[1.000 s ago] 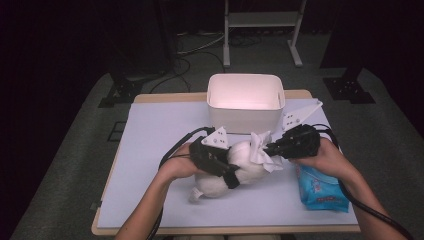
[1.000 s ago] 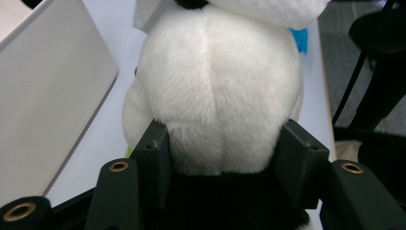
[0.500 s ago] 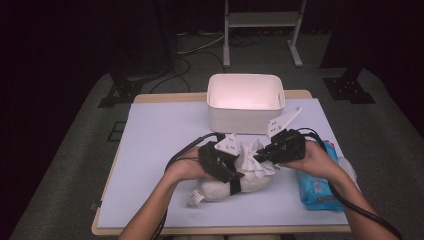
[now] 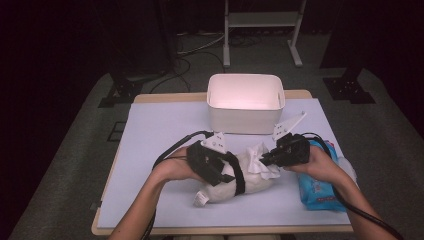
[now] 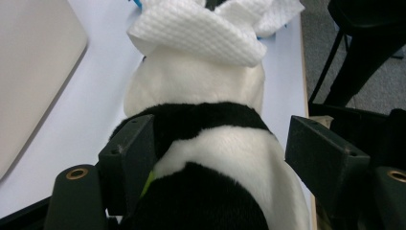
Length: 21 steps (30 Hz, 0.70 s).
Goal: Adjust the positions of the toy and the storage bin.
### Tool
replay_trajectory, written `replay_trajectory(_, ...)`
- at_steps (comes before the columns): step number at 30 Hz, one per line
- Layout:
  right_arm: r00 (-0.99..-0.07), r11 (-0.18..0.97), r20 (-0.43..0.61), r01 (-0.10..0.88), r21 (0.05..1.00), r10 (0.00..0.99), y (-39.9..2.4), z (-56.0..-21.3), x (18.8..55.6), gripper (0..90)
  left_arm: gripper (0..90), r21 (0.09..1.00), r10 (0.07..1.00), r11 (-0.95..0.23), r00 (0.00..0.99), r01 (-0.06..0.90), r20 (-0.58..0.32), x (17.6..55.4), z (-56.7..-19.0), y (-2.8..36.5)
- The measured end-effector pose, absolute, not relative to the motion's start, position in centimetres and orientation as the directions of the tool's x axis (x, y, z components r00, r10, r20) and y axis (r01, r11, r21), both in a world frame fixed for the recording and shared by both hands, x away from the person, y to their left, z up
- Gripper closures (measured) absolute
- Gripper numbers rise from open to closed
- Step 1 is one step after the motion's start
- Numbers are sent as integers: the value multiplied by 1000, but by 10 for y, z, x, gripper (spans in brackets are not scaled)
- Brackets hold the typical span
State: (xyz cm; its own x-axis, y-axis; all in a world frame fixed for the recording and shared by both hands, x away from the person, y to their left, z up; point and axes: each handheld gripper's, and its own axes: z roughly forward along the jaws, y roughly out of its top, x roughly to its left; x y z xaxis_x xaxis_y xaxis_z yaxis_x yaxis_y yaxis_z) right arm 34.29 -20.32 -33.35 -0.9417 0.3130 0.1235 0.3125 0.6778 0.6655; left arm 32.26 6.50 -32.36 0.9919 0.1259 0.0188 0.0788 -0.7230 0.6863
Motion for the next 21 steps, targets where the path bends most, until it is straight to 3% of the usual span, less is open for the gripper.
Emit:
replay_trajectory(7,-941,677,131,317,664,312,-204,-335,342,829,186,684,186,-722,981,102,51,325,-316,77)
replay_trajectory(13,-941,672,135,317,669,309,-204,-336,340,828,185,667,179,-734,984,128,9,329,-322,77)
replay_trajectory(21,-944,677,141,314,666,299,-205,-338,336,827,110,630,167,-763,985,148,-29,329,-334,70)
